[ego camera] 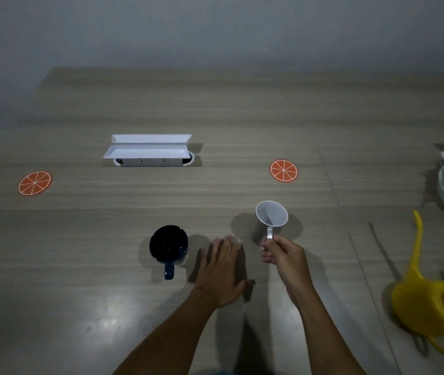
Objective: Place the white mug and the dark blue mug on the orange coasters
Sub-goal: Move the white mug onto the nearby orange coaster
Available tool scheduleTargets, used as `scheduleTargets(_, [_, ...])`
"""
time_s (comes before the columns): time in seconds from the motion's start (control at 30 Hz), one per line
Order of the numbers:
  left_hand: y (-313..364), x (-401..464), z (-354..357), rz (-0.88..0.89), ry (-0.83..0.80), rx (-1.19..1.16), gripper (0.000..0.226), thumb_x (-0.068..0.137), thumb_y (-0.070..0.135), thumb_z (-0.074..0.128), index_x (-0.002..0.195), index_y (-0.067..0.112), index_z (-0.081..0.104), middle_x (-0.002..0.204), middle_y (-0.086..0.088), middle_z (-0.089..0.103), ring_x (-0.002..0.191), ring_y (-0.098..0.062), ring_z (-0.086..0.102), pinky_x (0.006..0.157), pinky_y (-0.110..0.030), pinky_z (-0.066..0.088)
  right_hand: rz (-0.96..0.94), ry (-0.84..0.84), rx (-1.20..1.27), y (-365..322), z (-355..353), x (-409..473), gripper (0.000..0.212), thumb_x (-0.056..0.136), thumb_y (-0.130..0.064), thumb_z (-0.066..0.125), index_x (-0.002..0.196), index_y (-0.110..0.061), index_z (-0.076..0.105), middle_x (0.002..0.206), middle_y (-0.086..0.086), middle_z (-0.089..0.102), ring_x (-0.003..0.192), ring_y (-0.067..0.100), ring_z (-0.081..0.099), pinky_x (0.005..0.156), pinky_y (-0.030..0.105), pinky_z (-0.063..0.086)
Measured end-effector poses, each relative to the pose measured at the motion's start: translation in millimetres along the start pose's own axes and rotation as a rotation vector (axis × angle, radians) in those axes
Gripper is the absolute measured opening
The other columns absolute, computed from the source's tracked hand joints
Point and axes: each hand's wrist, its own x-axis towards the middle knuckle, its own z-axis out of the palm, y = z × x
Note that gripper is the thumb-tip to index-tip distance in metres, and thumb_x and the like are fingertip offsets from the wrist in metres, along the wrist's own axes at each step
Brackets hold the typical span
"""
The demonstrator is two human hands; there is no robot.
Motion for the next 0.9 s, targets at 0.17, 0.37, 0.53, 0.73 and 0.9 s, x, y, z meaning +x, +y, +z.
scheduleTargets(0.17, [10,62,-14,-0.011,0.037,-0.033,0.103,0.085,0.08,0.034,0.159,0.02,-0.008,0.171,-0.004,-0.01,0.156,-0.035,-0.012,0.119,-0.067,-0.003,-0.022,0.083,0.04,-25,-17,29,0.022,0.099,-0.01,0.062,0.088,-0.021,0.077,0.094,0.022,0.077,0.077,0.025,0.069,0.08,0.039,0.06])
scheduleTargets(0.37, [18,127,-16,-0.154,0.147,-0.01,0.098,0.087,0.078,0.027,0.16,0.016,0.004,0.172,-0.006,0.0,0.157,-0.033,-0.005,0.117,-0.072,0.0,-0.004,0.15,0.095,-42,-28,79,0.023,0.098,-0.013,0.063,0.089,-0.028,0.078,0.083,0.0,0.081,0.083,0.021,0.074,0.083,0.037,0.062])
scheduleTargets(0.53, [20,136,-1,-0.207,0.205,0.022,0.095,0.088,0.078,0.03,0.159,0.017,0.015,0.171,-0.004,0.013,0.158,-0.028,0.005,0.117,-0.071,0.007,0.029,0.2,0.16,-45,-34,116,0.021,0.098,-0.018,0.063,0.089,-0.021,0.081,0.083,0.001,0.082,0.082,0.02,0.071,0.078,0.036,0.059])
scheduleTargets(0.73, [17,137,-1,-0.227,0.217,-0.01,0.094,0.086,0.079,0.034,0.159,0.021,0.02,0.17,0.0,0.017,0.158,-0.025,0.006,0.119,-0.069,0.009,0.012,0.227,0.214,-50,-38,153,0.023,0.088,-0.031,0.065,0.09,-0.022,0.085,0.09,0.005,0.082,0.079,0.017,0.072,0.071,0.027,0.058])
scheduleTargets(0.9, [19,136,-4,-0.23,0.213,-0.022,0.093,0.086,0.077,0.038,0.158,0.021,0.024,0.169,-0.001,0.021,0.158,-0.024,0.009,0.119,-0.069,0.01,-0.029,0.244,0.247,-63,-31,189,0.02,0.095,-0.02,0.063,0.094,-0.016,0.083,0.085,0.005,0.08,0.077,0.018,0.069,0.069,0.024,0.058])
